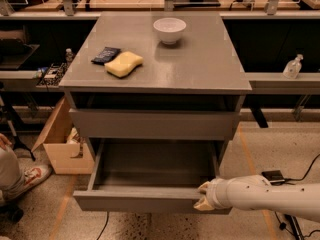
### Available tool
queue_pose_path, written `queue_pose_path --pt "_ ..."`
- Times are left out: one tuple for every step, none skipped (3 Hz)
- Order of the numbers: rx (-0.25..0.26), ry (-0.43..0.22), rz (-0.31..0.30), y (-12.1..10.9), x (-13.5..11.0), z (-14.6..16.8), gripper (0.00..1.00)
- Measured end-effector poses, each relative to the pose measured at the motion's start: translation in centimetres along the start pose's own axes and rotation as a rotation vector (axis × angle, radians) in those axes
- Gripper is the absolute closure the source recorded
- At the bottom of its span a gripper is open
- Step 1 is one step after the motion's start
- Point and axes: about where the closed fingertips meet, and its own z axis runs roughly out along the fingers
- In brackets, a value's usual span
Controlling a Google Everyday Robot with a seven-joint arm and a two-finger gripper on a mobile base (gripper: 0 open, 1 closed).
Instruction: Open middle drawer
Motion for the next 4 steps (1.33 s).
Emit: queue_pose_path --pt "-0.002 0.000 0.000 0.08 -0.04 0.08 0.36" --pt "-0.004 -0.001 -0.001 0.17 -0.07 0.17 0.12" --pt "-0.006 -0.001 -0.001 0.24 -0.12 0.25 0.00" --pt "-0.006 -0.001 -0.001 0.24 -0.12 0.25 0.00"
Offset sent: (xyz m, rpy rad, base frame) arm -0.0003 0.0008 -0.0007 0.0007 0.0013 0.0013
